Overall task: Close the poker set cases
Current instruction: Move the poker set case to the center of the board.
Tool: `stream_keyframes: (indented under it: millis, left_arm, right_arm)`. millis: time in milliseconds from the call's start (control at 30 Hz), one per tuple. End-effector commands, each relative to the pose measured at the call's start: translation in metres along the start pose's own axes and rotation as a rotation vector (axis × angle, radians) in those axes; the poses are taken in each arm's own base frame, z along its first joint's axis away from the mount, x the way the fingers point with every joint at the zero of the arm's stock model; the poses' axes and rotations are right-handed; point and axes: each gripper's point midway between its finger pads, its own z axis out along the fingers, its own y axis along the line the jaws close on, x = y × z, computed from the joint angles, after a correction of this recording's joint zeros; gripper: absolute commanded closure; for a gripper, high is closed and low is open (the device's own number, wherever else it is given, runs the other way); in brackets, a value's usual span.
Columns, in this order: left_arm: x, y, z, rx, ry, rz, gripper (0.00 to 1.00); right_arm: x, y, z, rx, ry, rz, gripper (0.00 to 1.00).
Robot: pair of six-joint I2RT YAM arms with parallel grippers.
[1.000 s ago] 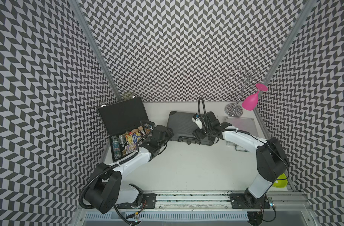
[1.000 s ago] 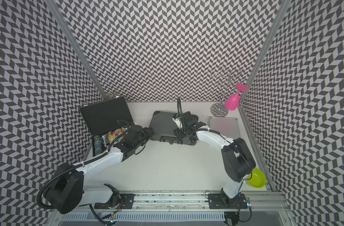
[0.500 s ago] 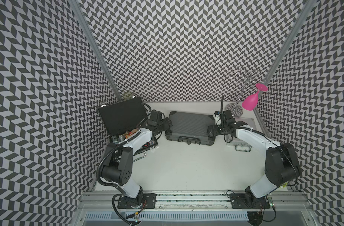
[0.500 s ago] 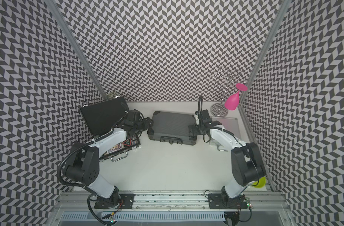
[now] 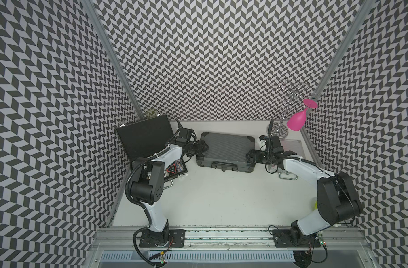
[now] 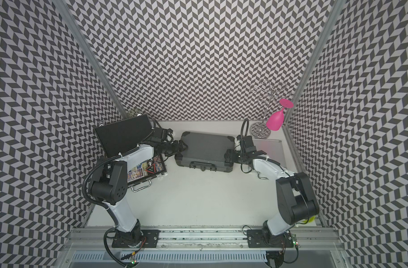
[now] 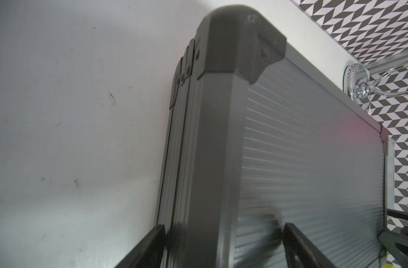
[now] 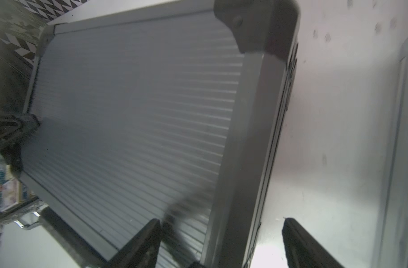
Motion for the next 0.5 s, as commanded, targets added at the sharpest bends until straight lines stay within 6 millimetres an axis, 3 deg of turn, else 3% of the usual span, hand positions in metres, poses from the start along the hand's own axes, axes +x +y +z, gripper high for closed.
stream_keyframes:
  millis: [0,300,467]
  left_arm:
    - [0.032,-0.002,0.015,0.062,0.137,0.014,0.22]
    - [0.05,-0.034,0.019,0.159,0.18,0.059,0.31]
    - [0.056,-0.047,0.023,0.187,0.191,0.055,0.36]
  right_arm:
    - [0.02,0.002,0.008,-0.051,0.045,0.089,0.24]
    - [0.011,0.02,0.022,-0.16,0.047,0.067,0.48]
    - [0.003,0.025,0.027,-0.176,0.053,0.035,0.55]
